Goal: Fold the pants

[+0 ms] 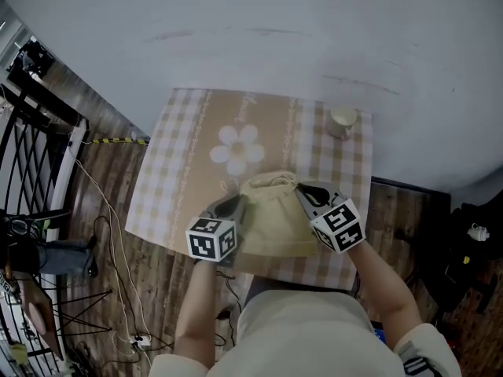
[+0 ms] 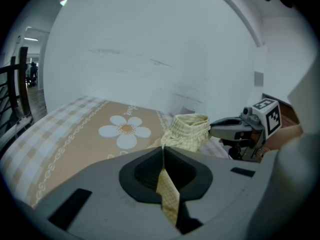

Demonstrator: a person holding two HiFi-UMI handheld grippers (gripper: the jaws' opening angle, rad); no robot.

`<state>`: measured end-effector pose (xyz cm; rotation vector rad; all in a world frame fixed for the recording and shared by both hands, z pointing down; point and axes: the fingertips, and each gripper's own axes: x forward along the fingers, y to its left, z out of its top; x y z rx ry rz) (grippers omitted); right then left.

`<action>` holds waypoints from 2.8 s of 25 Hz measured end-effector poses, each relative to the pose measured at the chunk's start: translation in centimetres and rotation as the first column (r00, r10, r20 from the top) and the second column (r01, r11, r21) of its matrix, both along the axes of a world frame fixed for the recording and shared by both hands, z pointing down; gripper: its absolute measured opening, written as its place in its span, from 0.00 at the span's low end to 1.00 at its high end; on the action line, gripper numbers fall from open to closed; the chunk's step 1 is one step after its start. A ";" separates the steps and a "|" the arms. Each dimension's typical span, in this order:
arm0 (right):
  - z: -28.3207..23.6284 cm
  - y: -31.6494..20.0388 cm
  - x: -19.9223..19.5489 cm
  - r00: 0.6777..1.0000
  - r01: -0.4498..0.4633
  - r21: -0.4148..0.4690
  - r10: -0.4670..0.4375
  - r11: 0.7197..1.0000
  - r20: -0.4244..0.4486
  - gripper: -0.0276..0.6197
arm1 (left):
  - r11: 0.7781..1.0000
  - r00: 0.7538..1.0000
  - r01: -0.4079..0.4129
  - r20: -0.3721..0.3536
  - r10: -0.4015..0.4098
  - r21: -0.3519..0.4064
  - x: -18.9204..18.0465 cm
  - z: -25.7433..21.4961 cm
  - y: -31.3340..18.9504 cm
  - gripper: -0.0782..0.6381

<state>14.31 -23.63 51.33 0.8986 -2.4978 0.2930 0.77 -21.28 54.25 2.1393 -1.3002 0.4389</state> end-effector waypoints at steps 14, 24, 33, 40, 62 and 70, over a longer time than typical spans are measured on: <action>3.5 11.2 -0.1 0.990 0.116 -0.007 -0.117 0.993 -0.080 0.06 | 0.989 0.988 0.139 0.070 -0.135 -0.045 -1.1 2.3 9.7 0.13; 4.9 16.0 1.7 0.997 -0.064 -0.111 0.060 0.992 -0.040 0.06 | 0.989 0.989 0.147 0.000 -0.147 -0.015 -2.9 0.7 14.3 0.13; 2.1 21.1 -1.7 0.973 -0.223 -0.087 0.227 0.971 0.037 0.06 | 0.997 0.995 0.079 -0.059 -0.079 0.007 -3.7 -1.5 20.1 0.13; -1.4 26.1 -4.5 0.953 -0.281 -0.042 0.284 0.959 0.107 0.06 | 0.995 0.994 0.064 -0.091 -0.056 0.080 -4.7 -4.1 24.2 0.13; -5.2 32.9 -6.3 0.947 -0.297 0.056 0.287 0.953 0.146 0.04 | 0.991 0.994 0.051 -0.100 -0.039 0.126 -6.1 -5.9 31.8 0.13; -6.3 33.6 -6.9 0.951 -0.277 0.079 0.261 0.958 0.166 0.04 | 0.989 0.994 0.043 -0.103 -0.029 0.141 -5.9 -6.5 32.0 0.13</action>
